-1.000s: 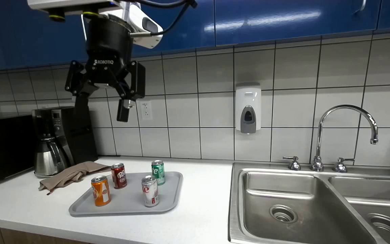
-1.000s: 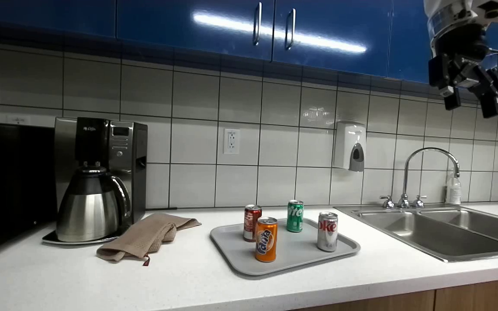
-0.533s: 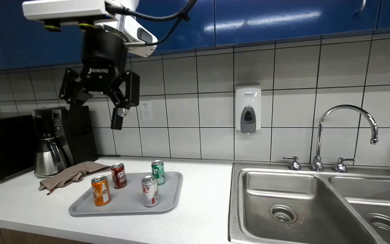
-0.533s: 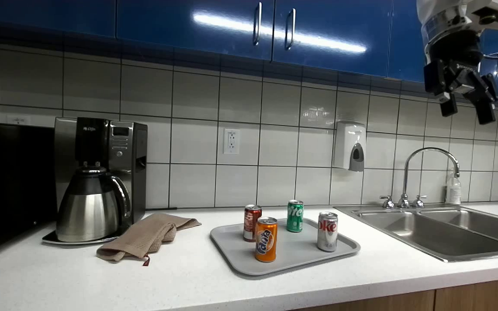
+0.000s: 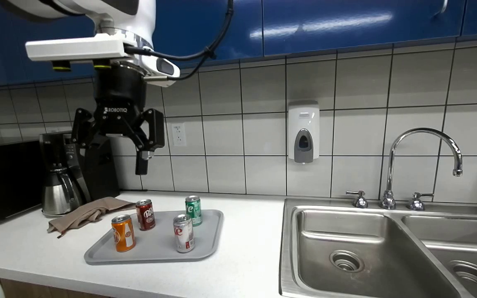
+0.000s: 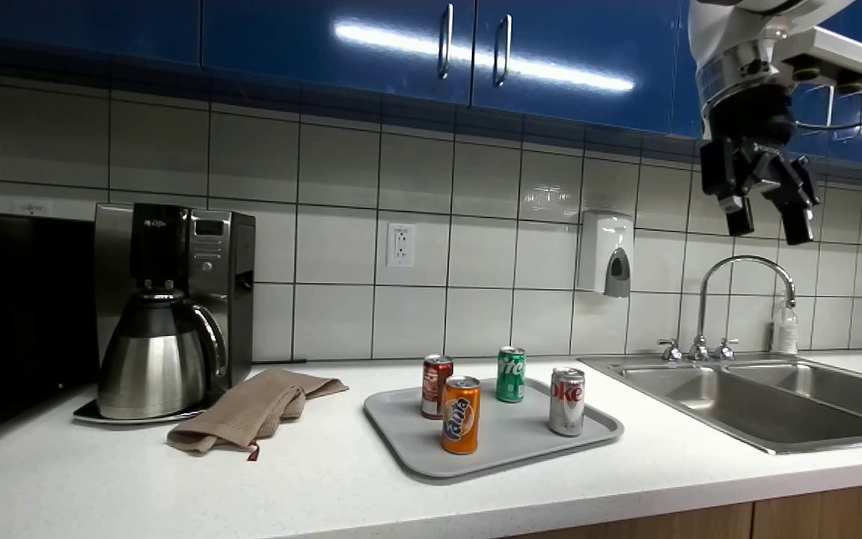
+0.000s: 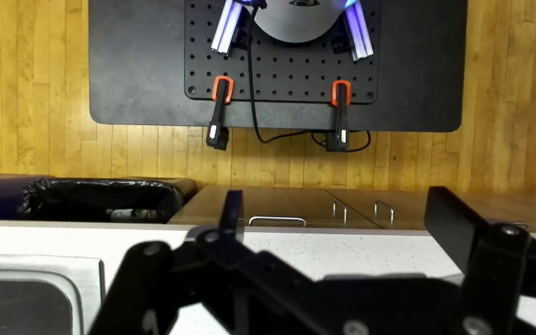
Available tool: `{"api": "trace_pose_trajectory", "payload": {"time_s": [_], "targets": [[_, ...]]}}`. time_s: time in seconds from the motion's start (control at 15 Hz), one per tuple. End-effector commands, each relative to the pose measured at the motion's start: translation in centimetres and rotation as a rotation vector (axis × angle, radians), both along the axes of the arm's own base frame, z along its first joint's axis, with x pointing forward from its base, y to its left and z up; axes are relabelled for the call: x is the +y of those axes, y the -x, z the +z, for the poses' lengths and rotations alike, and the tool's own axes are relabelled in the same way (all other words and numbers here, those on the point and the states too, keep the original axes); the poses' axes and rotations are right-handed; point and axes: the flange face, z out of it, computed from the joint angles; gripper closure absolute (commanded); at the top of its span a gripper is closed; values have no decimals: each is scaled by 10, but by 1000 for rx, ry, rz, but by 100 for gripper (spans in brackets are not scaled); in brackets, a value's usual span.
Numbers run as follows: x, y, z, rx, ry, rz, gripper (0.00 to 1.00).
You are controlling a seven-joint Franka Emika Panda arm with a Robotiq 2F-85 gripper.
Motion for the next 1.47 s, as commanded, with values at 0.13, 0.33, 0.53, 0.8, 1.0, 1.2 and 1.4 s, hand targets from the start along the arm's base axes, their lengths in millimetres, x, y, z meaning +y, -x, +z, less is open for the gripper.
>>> {"api": "trace_pose_trajectory", "payload": {"time_s": [0.13,0.33,0.53,0.8,1.0,1.2,1.4], "targets": [[13,-16,-26,-56,18,21,0],[14,-31,-40,-81,10,31,0],[16,-50,-59,-90,9,43,0],[21,-75,-84,-82,5,60,0],[24,-95,-103,-85,4,64,0],[30,-114,-119,-94,0,71,0],[32,-130,-132,-105,17,79,0]]}}
